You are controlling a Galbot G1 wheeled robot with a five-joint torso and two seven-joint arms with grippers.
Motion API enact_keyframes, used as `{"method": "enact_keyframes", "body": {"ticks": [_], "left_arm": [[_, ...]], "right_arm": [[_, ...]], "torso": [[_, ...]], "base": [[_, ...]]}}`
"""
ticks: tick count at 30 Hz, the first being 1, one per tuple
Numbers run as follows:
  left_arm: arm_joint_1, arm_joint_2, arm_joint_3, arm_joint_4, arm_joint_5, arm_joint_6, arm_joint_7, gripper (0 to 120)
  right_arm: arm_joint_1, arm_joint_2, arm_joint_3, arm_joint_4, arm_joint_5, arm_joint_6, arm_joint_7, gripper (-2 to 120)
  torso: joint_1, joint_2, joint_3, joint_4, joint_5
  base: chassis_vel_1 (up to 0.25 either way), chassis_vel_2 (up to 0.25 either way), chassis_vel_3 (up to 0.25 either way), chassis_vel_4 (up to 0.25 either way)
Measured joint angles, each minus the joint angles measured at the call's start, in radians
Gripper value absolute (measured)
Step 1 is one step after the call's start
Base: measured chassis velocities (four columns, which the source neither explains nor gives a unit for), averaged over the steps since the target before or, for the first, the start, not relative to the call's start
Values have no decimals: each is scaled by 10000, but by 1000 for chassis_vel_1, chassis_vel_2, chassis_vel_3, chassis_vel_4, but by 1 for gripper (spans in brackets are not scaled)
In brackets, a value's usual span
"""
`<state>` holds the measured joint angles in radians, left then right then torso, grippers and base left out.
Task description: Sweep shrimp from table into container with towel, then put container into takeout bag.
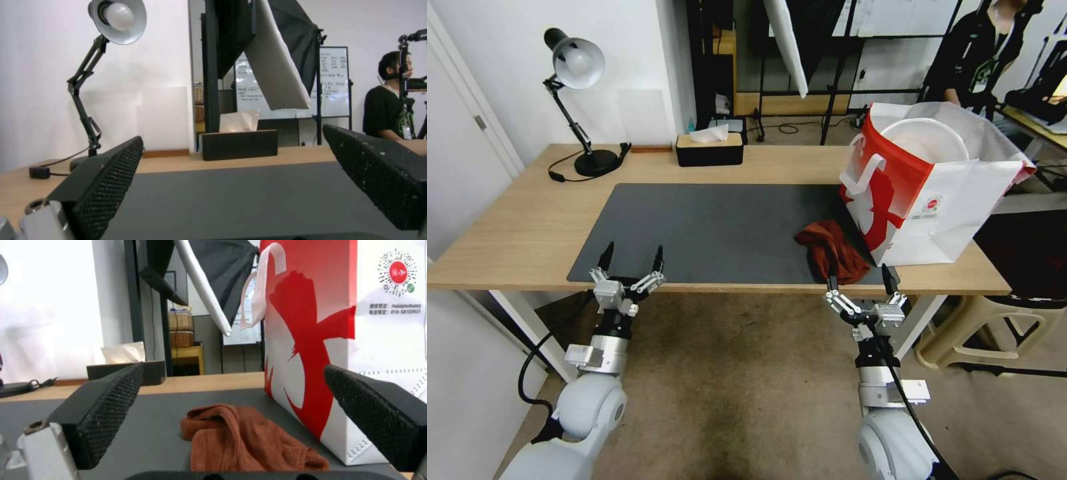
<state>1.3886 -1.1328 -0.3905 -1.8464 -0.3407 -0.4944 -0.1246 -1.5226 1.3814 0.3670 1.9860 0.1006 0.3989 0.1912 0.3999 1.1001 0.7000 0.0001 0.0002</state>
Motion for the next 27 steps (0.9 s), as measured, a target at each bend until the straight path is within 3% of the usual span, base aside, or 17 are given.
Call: {"method": "enact_keyframes", "body": {"ticks": [27], "left_arm": [[-60,20,34,-10,-14,46,-15,100]], "right_arm": [[-6,9,8,-10,-27,-34,-18,100]], "torso": [[0,-2,0,-1,-2]], "base": [[0,0,0,0]]}}
